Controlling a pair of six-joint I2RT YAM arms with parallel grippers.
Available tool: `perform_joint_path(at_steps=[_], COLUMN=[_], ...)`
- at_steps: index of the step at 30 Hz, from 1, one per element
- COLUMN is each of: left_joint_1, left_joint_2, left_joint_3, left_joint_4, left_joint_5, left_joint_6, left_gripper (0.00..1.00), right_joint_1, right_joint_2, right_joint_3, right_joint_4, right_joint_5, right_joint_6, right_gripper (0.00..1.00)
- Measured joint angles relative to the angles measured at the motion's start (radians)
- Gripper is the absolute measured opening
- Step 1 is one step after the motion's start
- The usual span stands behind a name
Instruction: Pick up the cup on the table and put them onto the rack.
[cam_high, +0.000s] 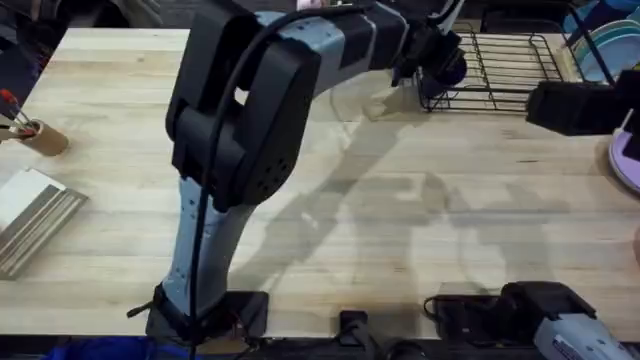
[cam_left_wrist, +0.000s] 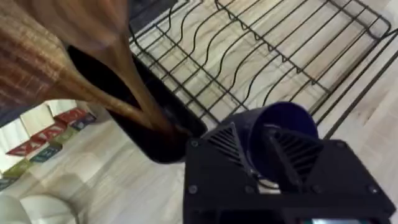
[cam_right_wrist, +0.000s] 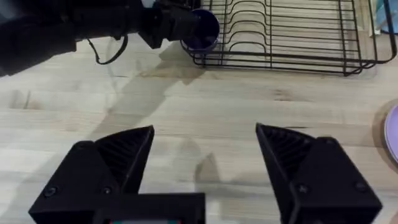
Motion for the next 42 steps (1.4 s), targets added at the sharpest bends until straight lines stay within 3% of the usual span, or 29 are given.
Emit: perform_joint_path(at_steps=[5, 21, 30, 34, 38, 42], left_joint_1=[0.000, 0.000, 0.000, -0.001, 0.002, 0.011], left_joint_2=[0.000, -0.008, -0.134, -0.202, -0.253, -0.292], left_joint_3=[0.000, 0.000, 0.000, 0.000, 0.000, 0.000], left_joint_4=[0.017, -0.016, -0.082, -0.119, -0.173, -0.246], left_joint_5=[0.000, 0.002, 0.002, 0.002, 0.001, -0.010], left_joint_6=[0.000, -0.023, -0.026, -0.029, -0.027, -0.013], left_gripper=[0.324, 0.337, 0.343, 0.422, 0.640, 0.726], right_joint_1=[0.000, 0.000, 0.000, 0.000, 0.000, 0.000], right_joint_2=[0.000, 0.000, 0.000, 0.000, 0.000, 0.000], right_joint_3=[0.000, 0.000, 0.000, 0.000, 0.000, 0.000], right_joint_4=[0.000, 0.000, 0.000, 0.000, 0.000, 0.000], right_joint_5=[0.000, 0.000, 0.000, 0.000, 0.000, 0.000], right_joint_6=[0.000, 0.000, 0.000, 0.000, 0.000, 0.000], right_gripper=[0.996, 0.997, 0.997, 0.997, 0.998, 0.997])
